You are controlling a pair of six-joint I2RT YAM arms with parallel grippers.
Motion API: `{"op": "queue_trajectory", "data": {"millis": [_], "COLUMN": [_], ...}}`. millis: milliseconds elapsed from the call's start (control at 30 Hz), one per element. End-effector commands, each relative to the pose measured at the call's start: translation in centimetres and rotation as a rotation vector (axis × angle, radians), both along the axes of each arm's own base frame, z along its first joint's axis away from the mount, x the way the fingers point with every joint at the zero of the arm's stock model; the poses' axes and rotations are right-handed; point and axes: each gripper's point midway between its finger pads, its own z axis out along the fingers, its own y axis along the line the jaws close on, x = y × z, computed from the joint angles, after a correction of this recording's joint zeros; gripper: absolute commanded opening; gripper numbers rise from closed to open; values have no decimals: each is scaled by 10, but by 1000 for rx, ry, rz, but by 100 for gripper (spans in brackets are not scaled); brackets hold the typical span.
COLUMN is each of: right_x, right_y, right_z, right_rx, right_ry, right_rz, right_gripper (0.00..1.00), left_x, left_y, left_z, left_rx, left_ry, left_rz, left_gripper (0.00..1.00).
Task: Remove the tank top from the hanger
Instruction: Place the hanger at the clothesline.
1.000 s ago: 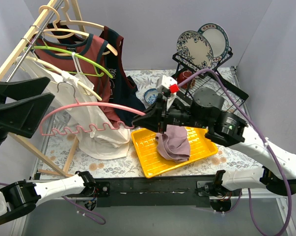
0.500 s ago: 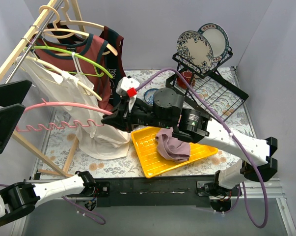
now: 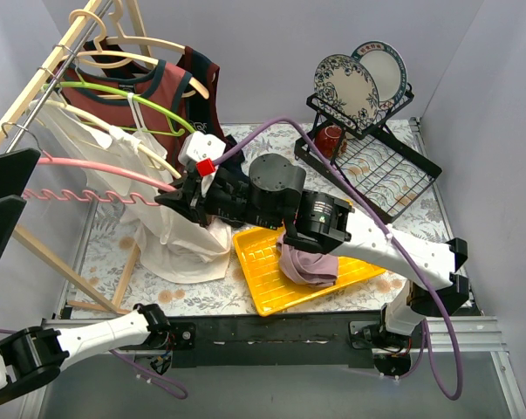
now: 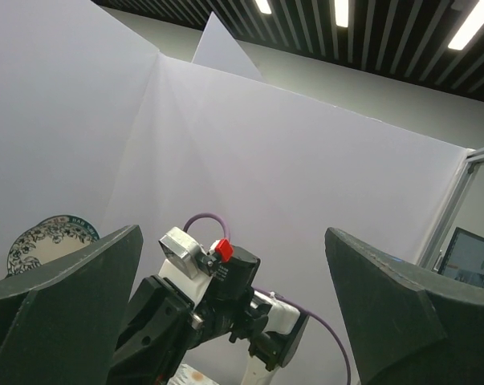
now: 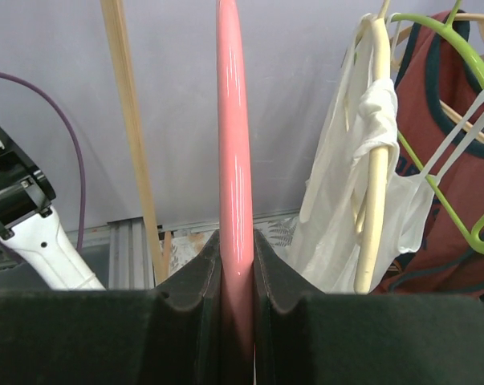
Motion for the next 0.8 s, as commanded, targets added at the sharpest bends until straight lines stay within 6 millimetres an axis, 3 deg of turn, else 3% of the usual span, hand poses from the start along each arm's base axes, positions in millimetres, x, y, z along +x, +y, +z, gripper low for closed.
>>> {"op": "queue_trajectory", "data": {"millis": [0, 300, 533, 767], "right_x": [4, 6, 8, 10], "right_y": [-8, 9, 2, 7], "right_z": [61, 62, 69, 64], "right_rx": [175, 190, 206, 191], "right_ry": [-78, -102, -111, -120], "right_rz": [-36, -30, -45, -55], "right_gripper": [1, 1, 1, 1], "left_x": [4, 14, 16, 17], "left_y": [-3, -12, -11, -12], "left_z": [-2, -9, -9, -11], "left_rx": [17, 42, 44, 51], "left_ry": [-1, 23, 26, 30], "left_rz": [17, 29, 45, 49], "left_gripper": [98, 98, 98, 98]}}
